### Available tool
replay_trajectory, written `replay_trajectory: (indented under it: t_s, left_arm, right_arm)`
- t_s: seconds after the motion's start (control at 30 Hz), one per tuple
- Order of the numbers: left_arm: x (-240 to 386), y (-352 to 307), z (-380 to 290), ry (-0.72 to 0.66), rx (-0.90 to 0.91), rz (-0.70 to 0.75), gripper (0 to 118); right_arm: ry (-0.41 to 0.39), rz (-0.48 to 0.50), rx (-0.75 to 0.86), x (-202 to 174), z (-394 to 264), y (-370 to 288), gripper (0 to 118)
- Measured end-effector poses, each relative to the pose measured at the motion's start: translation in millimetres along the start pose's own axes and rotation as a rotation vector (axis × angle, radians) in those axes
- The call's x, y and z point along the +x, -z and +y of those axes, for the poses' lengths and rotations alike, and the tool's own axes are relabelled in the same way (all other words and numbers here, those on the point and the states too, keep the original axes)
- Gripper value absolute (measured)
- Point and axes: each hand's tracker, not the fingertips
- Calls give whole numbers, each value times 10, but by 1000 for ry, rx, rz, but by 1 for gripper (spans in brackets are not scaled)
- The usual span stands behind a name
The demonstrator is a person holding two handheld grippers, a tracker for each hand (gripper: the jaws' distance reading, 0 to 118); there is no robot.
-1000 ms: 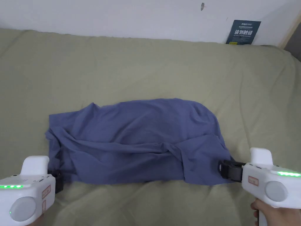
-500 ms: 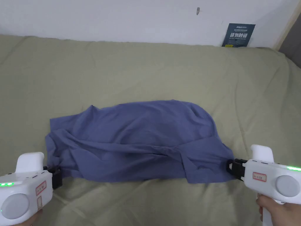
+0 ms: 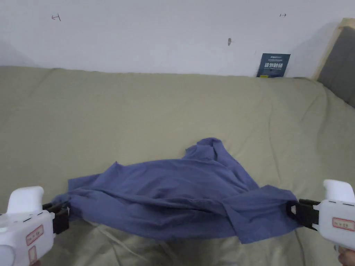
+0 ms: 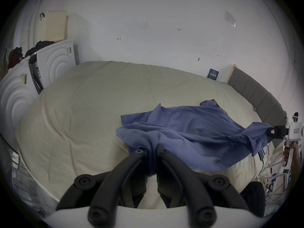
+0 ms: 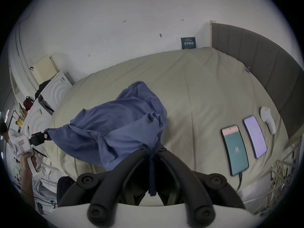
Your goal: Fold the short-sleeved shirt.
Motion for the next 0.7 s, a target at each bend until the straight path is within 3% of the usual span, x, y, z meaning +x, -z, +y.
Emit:
replay_trajectory:
  t_s: [0.17, 0.27, 0.33, 0.37, 0.4, 0.43, 0.47, 0.5, 0.6, 0.7]
  left_arm:
    - [-192, -46, -458, -29, -107, -14, 9]
    - [-152, 111, -684, -15, -170, -1, 10]
    - [-158, 208, -810, -27, -158, 20, 20]
    - [-170, 233, -851, -31, -150, 45, 47]
    - [-192, 248, -887, -27, -131, 66, 99]
    - [-201, 207, -912, -25, -95, 87, 118]
    - [-176, 102, -874, -4, 21, 75, 118]
    - [-163, -14, -869, -30, -11, 83, 117]
    - [-70, -386, -793, -1, 117, 67, 117]
    - [24, -604, -757, 54, 205, 131, 115]
  right_arm:
    - [56, -18, -77, 169, -495, 82, 5]
    - [135, -16, -114, 286, -759, 342, 7]
    - [176, -42, -78, 299, -880, 426, 10]
    - [171, -43, -58, 271, -913, 429, 18]
    - [158, -70, -20, 264, -936, 425, 53]
    - [134, -76, -2, 234, -949, 398, 86]
    - [113, -71, 15, 191, -949, 343, 109]
    - [85, -38, 61, 188, -963, 305, 118]
    - [-7, 29, 206, -76, -913, -20, 118]
    - [-118, 31, 306, -367, -855, -271, 116]
